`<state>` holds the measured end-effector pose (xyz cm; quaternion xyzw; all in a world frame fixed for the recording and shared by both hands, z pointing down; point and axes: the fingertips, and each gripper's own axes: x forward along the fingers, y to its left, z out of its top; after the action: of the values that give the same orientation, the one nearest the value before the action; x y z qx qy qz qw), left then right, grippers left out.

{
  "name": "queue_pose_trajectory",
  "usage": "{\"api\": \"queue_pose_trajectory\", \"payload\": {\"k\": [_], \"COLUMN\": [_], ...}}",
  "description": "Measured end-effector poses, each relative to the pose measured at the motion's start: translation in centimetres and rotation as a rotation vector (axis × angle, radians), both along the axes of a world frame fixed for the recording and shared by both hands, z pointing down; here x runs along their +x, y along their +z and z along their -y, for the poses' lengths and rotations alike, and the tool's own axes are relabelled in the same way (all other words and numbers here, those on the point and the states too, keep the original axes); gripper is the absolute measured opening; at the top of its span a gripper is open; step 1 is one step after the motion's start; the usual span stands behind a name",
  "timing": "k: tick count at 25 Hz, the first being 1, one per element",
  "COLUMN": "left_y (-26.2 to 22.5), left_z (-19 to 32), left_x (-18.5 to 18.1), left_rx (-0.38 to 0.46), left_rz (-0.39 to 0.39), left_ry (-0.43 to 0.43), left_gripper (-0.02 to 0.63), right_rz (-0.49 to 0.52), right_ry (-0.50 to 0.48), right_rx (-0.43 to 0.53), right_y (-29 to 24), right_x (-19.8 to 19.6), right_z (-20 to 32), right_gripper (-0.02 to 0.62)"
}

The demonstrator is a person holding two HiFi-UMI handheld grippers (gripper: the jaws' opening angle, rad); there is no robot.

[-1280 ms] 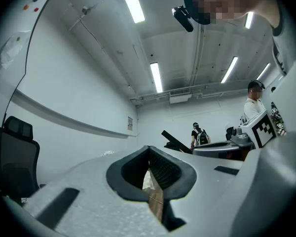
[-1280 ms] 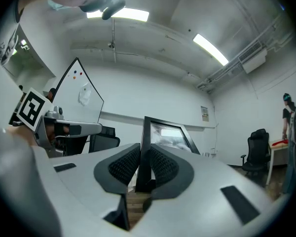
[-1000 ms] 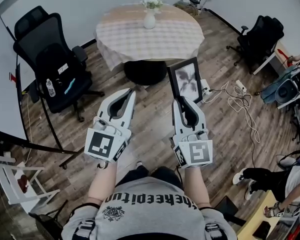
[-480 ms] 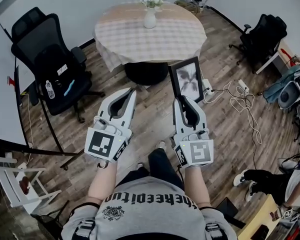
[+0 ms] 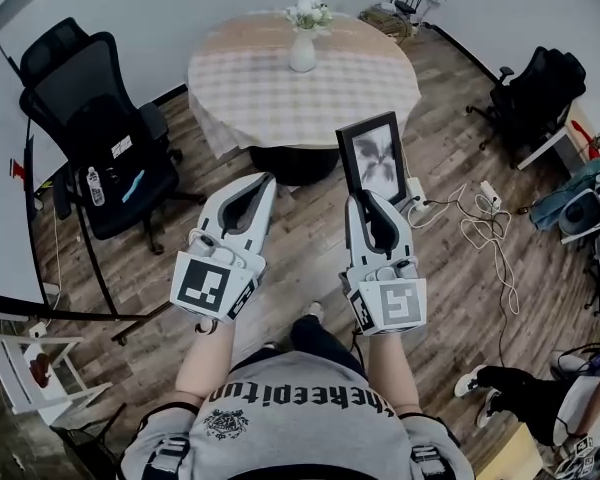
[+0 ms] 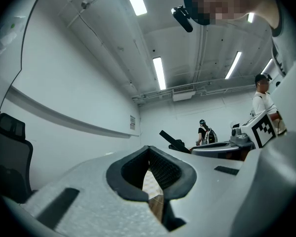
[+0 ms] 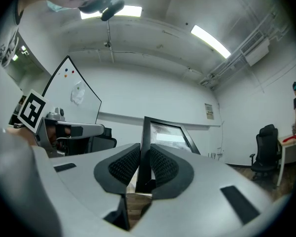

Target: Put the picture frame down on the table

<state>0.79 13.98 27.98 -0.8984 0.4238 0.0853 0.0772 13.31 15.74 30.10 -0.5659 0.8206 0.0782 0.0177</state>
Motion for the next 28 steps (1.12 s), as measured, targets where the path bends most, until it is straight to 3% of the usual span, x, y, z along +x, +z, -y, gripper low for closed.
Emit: {"api": "queue_pose_trajectory", "payload": {"k": [20,28], "left_y": [0.0,0.8], "left_z": [8.1,10.0], "left_x": [6.7,6.1], "left_rx": [-0.002,-0.023], "left_rz": [0.005,0.018], "left_ry": [-0.137,-0.182], "left_gripper": [0.015,0.015], "right_rz": [0.027,0.038], "right_ry": [-0.149,-0.198], "right_rx": [0.001,-0.026], "right_y": [0.1,1.2], "right_x": [6.3,5.6], "right_z": [10.1,12.6], "right_gripper": [0.069,0.069]}}
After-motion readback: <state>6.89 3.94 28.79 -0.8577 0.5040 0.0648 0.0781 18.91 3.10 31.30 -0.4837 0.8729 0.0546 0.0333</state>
